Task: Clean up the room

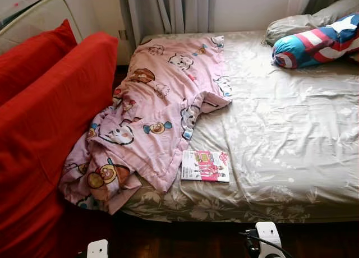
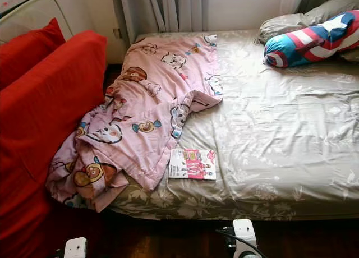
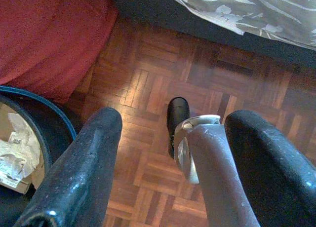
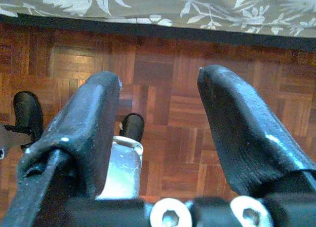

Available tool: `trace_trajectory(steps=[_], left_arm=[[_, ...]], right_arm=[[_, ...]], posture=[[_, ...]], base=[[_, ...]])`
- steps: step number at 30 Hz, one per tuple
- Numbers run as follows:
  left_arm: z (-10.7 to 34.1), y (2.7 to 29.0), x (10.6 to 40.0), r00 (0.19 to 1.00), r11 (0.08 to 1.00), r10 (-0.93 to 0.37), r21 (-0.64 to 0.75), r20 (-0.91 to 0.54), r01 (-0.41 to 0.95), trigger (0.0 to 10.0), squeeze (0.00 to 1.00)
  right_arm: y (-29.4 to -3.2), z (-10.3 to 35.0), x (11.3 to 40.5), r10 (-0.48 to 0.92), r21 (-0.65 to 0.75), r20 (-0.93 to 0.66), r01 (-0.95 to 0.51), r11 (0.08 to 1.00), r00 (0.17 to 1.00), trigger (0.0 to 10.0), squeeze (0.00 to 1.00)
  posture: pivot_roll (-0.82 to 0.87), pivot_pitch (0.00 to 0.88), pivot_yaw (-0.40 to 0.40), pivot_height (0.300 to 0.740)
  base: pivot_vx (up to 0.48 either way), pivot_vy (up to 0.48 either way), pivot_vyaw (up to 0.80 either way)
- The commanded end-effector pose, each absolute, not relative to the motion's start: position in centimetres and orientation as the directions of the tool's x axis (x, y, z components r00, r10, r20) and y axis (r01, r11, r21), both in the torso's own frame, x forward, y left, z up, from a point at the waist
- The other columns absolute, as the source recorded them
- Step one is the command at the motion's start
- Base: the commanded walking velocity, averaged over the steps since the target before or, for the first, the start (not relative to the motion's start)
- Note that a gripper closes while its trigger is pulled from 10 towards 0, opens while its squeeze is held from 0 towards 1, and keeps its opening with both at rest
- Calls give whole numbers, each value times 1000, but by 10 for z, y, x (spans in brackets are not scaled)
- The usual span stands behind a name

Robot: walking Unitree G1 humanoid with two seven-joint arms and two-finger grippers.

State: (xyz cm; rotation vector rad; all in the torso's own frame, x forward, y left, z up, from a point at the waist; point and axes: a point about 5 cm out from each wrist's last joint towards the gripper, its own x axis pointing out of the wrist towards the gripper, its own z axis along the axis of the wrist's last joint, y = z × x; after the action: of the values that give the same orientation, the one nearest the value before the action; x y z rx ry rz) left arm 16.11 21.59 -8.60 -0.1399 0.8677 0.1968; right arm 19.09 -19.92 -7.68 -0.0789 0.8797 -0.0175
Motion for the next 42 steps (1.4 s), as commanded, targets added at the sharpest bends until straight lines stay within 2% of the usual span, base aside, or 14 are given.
trace_trajectory(steps=[1,7,26,33,42], left_arm=[[-88,218,155,616,969,124,-38,-778,-244,10000,0],[-88,218,156,617,969,127,-35,-776,-244,10000,0],[-87,217,157,621,971,122,-36,-774,-235,10000,0],[-87,217,157,623,971,119,-39,-773,-234,10000,0],[-72,216,186,726,976,89,-86,-682,-200,10000,0]], right_arm=[[-195,-80,186,-34,-74,-783,-39,996,621,10000,0],[-196,-81,184,-27,-66,-789,-42,997,614,10000,0],[-196,-80,185,-5,-54,-782,-61,997,623,10000,0],[-194,-79,187,13,-50,-777,-83,995,629,10000,0],[-194,-70,203,24,-36,-725,-73,997,689,10000,0]], posture=[[-49,91,30,740],[-49,91,30,740],[-52,84,32,740],[-53,94,31,740],[-53,104,37,740]], base=[[255,0,0],[262,0,739],[268,0,0],[267,0,646],[27,0,0]])
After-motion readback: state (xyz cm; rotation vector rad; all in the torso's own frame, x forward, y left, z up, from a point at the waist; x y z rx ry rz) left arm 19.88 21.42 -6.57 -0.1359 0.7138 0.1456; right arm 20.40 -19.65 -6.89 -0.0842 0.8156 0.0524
